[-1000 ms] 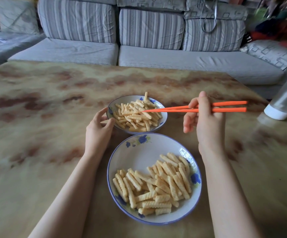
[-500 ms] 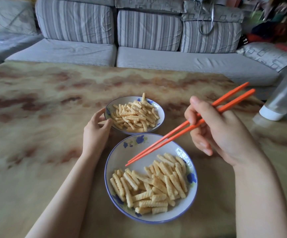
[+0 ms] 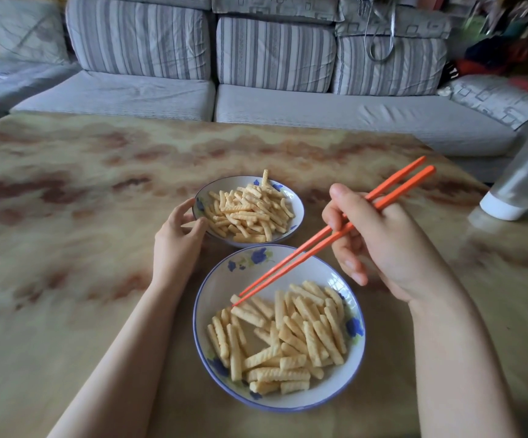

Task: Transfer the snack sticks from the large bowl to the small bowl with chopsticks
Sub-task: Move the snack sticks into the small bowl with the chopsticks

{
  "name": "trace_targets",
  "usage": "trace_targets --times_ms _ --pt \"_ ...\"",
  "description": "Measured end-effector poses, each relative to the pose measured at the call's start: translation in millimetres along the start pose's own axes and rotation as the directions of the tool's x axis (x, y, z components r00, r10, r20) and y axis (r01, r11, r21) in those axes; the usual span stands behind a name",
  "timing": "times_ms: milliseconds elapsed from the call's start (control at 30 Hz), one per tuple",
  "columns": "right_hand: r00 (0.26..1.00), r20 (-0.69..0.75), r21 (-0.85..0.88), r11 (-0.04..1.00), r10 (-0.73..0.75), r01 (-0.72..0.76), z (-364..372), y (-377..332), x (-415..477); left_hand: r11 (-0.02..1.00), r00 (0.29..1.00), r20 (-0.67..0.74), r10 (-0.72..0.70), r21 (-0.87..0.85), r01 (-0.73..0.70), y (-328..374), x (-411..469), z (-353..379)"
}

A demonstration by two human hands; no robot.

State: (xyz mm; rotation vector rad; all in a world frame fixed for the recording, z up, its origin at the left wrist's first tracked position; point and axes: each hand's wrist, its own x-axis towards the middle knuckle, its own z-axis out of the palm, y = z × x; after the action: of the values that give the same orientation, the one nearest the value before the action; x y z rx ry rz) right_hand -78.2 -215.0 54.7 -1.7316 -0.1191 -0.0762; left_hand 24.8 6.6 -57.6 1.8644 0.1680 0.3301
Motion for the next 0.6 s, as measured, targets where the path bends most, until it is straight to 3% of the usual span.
trace_targets --times_ms 200,400,600 --pt "0.976 -0.212 0.125 0.989 -0.056 0.083 0.7 3.2 7.8 1.0 1.0 0.0 0.006 -0.006 -0.006 -0.8 0.1 0.3" --pt "0.896 -0.442 0.265 0.948 -0.044 0.177 1.5 8.1 17.0 1.0 1.0 -0.003 0.016 0.0 -0.016 0.3 -0.3 0.0" --pt "0.834 -0.552 0.374 0.896 0.007 0.24 7.2 15.6 27.3 1.0 1.0 -0.012 0.02 -0.006 -0.02 -1.8 1.0 0.5"
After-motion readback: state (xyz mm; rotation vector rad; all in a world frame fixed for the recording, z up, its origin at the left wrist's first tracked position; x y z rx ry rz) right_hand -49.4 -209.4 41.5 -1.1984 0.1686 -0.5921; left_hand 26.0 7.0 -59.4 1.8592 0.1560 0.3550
